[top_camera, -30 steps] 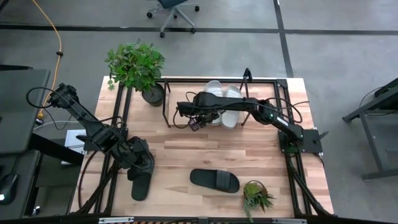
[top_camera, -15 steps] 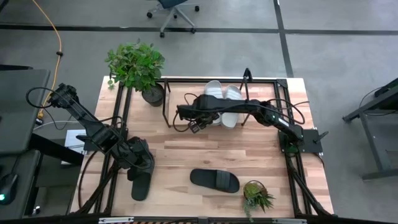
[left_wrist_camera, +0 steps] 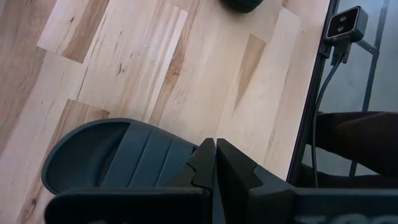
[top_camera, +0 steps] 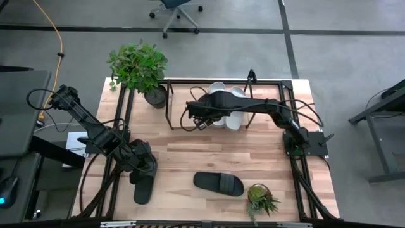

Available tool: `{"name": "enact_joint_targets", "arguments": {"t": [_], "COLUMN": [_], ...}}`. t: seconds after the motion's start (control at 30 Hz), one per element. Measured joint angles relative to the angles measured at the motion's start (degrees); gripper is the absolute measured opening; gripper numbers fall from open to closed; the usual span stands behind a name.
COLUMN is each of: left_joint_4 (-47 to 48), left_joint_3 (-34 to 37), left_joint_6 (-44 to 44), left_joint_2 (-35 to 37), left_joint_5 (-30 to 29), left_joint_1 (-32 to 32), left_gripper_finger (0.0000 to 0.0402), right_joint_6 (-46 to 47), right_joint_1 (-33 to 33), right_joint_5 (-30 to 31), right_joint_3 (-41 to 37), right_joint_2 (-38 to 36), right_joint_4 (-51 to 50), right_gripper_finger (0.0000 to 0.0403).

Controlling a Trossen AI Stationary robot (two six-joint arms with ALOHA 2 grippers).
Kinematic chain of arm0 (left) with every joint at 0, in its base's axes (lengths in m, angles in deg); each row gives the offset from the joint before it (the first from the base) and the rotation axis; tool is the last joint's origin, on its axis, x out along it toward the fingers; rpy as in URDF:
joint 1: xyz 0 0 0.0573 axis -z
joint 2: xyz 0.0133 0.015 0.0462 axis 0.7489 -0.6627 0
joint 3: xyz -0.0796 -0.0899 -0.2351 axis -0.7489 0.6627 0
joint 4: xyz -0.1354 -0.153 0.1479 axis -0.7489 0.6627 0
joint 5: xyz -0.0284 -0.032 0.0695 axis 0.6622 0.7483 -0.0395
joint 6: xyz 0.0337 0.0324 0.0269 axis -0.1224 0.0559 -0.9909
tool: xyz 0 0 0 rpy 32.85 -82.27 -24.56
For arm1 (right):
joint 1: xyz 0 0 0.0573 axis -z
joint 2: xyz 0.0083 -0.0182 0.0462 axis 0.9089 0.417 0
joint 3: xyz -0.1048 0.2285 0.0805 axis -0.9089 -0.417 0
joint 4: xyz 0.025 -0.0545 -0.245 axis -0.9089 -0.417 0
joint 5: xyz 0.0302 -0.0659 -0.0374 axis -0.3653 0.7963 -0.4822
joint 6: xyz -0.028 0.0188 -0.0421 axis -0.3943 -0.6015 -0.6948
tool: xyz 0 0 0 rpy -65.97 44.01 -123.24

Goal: Pick and place slides into the shelf
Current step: Adjust the slippers on the shelf

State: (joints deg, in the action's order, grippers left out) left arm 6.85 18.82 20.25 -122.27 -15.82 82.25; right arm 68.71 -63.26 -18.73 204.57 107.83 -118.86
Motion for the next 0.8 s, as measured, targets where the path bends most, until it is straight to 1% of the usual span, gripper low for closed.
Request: {"name": "enact_joint_targets", "arguments": {"t": [0.2,0.3,0.47,0.57,0.67,0.7,0.73,0.8], "left_joint_4": [0.00,0.00,0.00,0.00,-0.05,-0.02,-0.04,-0.02], "left_joint_3": [0.00,0.00,0.00,0.00,0.00,0.00,0.00,0.00], "left_joint_6": [0.08,0.18,0.43,0.43,0.43,0.43,0.43,0.43], "left_joint_2": [0.00,0.00,0.00,0.00,0.00,0.00,0.00,0.00], "left_joint_5": [-0.02,-0.02,0.00,-0.04,-0.07,-0.09,-0.11,-0.15], "left_joint_1": [0.00,0.00,0.00,0.00,0.00,0.00,0.00,0.00], "left_gripper_finger": [0.0005,0.0005,0.0005,0.0005,0.0005,0.0005,0.0005,0.0005], "right_joint_6": [-1.19,0.35,2.59,4.46,6.98,7.36,7.35,6.78], "right_joint_1": [-1.34,-1.03,-1.57,-2.83,-4.56,-5.00,-5.13,-5.07], "right_joint_5": [2.51,4.79,8.32,12.73,21.26,22.87,23.10,21.40], "right_joint_3": [-0.01,-0.09,-0.09,-0.09,0.05,0.10,0.09,-0.06], "right_joint_2": [-0.32,-1.05,-7.14,-11.97,-16.03,-16.38,-16.39,-15.42], "right_joint_4": [0.04,0.06,0.48,0.02,-0.01,0.01,0.02,0.03], "right_gripper_finger": [0.0165,0.0165,0.0165,0.0165,0.0165,0.0165,0.0165,0.0165]}}
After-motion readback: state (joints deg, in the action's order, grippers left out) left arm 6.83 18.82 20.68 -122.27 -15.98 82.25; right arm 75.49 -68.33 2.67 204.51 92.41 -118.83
